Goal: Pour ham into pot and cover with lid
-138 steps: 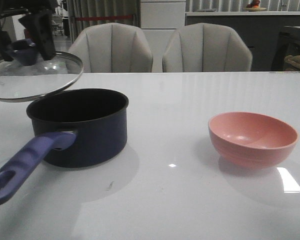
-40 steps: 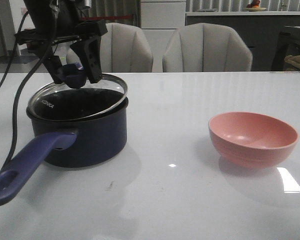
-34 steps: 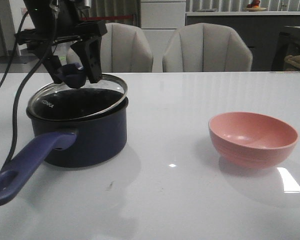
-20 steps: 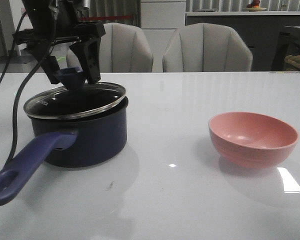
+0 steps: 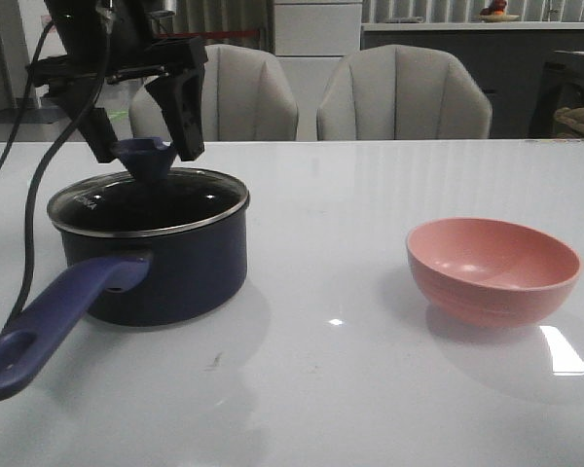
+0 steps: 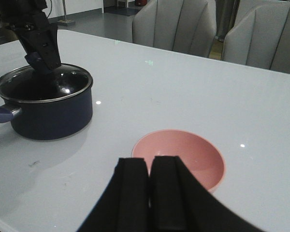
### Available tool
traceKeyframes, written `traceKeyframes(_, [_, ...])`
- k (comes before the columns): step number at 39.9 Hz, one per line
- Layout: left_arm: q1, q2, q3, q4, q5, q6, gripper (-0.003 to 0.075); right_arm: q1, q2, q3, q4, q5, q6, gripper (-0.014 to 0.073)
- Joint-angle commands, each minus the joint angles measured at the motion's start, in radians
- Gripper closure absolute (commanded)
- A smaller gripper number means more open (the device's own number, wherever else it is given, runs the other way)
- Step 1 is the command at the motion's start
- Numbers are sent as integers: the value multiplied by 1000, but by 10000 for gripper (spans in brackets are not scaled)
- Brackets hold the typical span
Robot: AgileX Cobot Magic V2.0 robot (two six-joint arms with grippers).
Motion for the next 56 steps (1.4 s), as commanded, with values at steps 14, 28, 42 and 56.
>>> traceKeyframes(14, [-7,-132,-44,30,28,3,82,0,6,-27,1,-68,-11,446])
traceKeyframes(28, [-7,-435,167,184,-24,3,83,0,6,-27,1,-68,-11,446])
traceKeyframes(42, [-3,-831,575,189,-316,3,83,0,6,-27,1,-68,-11,446])
traceKeyframes(56, [-3,-1322,1053,191,-637,3,83,0,6,-27,1,-68,-11,446])
